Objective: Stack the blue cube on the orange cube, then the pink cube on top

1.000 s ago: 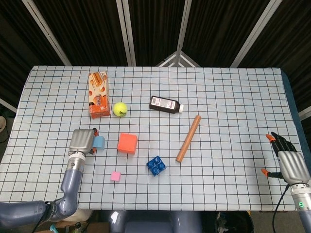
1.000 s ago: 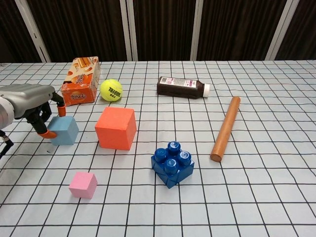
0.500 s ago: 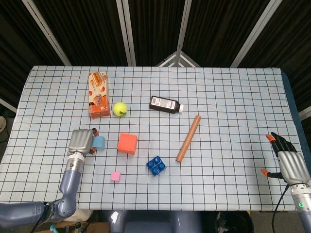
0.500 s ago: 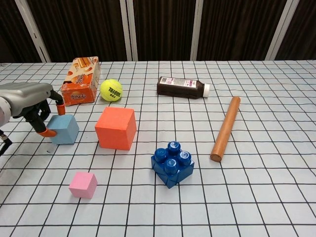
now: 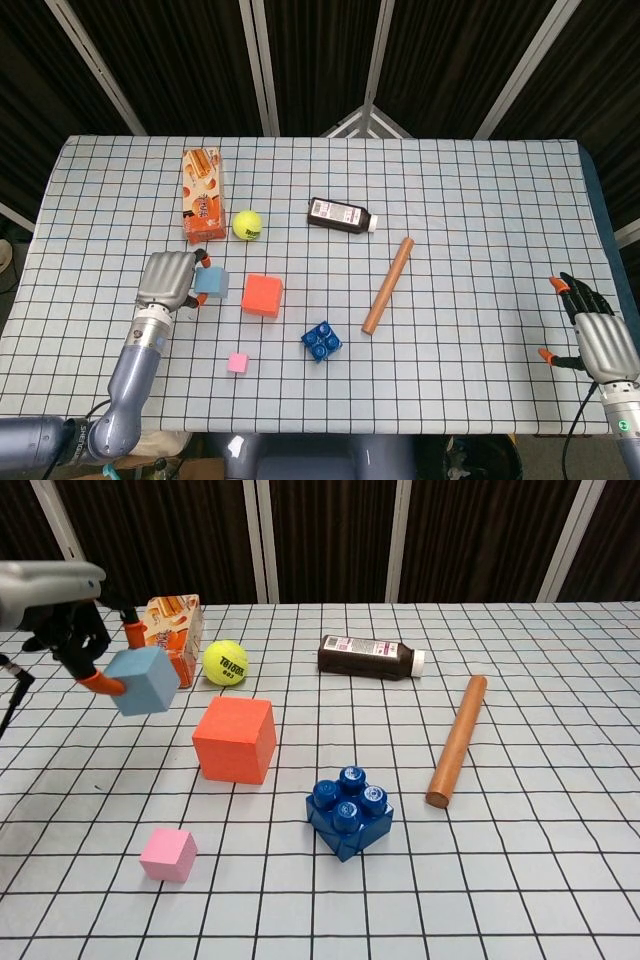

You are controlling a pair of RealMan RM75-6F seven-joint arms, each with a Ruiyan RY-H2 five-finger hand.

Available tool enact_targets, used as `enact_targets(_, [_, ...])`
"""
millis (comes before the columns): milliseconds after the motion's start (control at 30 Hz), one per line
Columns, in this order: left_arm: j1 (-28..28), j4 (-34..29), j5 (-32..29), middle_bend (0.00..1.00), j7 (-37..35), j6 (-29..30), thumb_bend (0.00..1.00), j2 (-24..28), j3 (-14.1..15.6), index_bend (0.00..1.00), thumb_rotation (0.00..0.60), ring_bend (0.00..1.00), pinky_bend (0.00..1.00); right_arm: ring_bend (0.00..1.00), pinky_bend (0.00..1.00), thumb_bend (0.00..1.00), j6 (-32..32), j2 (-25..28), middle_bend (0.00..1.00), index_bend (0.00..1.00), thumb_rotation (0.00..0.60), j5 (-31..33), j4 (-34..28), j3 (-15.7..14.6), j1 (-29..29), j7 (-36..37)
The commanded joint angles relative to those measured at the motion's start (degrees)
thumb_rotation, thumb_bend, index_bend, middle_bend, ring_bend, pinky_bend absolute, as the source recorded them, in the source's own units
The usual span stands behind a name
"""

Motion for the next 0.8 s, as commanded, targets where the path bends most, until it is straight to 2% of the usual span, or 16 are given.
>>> enact_targets(33, [-3.1, -2.7, -6.7, 0.79, 2.1, -1.8, 0.33, 2.5, -2.0, 0.41, 0.6, 0.75, 0.82, 0.06, 0.13, 0.13, 0.2, 0.1, 0.02, 0.0, 0.6, -0.1, 0.0, 0.0, -0.1, 0.3])
enact_targets(200, [-7.4, -1.2, -10.5, 0.79, 3.7, -2.3, 0.34, 0.8, -3.3, 0.42, 0.6, 0.75, 0.82, 0.06, 0.13, 0.13, 0.4, 0.2, 0.02, 0.0, 0.6, -0.2, 0.2, 0.0, -0.2, 0.9])
enact_targets(400, [-12.2, 2.3, -13.1, 0.79, 5.5, -3.3, 0.34, -2.1, -3.3, 0.42, 0.6, 0.75, 0.82, 0.06, 0.13, 0.13, 0.5, 0.3, 0.02, 0.0, 0.6, -0.3, 0.5, 0.0, -0.3, 1.6])
enact_targets(600, [-15.2, 4.6, -14.7, 0.79, 6.4, -3.7, 0.33, -4.6, -2.3, 0.42, 0.6, 0.75, 0.82, 0.06, 0.13, 0.13, 0.7, 0.4, 0.02, 0.0, 0.6, -0.6, 0.6, -0.1, -0.4, 2.1])
enact_targets(800, [-17.7, 5.6, -16.2, 0.79, 8.0, -1.3, 0.34, -6.9, -1.1, 0.43, 0.6, 0.75, 0.82, 0.06, 0.13, 0.13, 0.8, 0.5, 0.02, 0.0, 0.6, -0.8, 0.9, -0.1, -0.5, 3.1])
